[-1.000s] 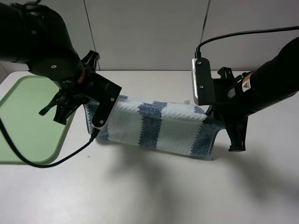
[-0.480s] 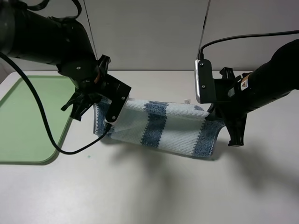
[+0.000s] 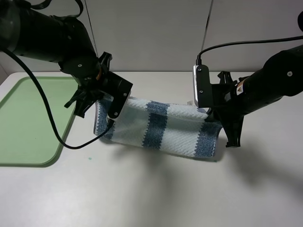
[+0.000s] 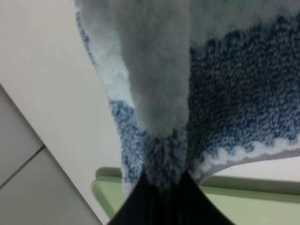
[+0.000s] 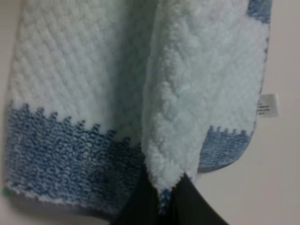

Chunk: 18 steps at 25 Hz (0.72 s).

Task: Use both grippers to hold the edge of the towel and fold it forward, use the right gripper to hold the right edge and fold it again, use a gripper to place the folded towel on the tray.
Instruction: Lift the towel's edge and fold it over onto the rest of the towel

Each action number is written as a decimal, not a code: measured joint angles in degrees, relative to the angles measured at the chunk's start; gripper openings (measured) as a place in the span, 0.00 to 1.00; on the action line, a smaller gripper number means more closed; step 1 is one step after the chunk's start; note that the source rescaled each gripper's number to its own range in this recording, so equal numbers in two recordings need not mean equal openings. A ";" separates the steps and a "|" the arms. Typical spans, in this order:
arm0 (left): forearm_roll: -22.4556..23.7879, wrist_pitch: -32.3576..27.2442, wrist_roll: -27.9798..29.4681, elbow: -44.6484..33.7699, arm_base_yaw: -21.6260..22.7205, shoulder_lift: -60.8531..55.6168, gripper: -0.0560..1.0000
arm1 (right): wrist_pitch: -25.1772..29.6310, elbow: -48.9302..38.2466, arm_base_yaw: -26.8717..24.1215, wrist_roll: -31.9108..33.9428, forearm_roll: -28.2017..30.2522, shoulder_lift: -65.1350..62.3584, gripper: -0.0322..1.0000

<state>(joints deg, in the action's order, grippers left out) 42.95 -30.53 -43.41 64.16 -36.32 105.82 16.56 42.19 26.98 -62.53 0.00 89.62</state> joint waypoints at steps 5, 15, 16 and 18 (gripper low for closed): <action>-0.06 2.10 -0.48 0.00 1.78 0.00 0.05 | -2.56 0.09 0.00 -0.04 0.00 1.25 0.03; 0.36 4.52 -0.68 0.00 3.69 0.00 0.05 | -1.32 6.01 0.00 -0.04 0.53 3.46 0.03; 0.36 4.57 -0.68 0.00 3.69 0.05 0.05 | -1.21 6.18 0.00 -0.04 0.53 3.51 0.03; 0.53 4.74 -0.73 0.00 3.69 0.62 0.05 | -1.21 6.39 -0.27 -0.04 0.73 3.57 0.03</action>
<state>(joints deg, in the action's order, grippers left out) 43.48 -25.79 -44.15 64.16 -32.63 106.45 15.35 48.58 26.72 -62.57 0.73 93.19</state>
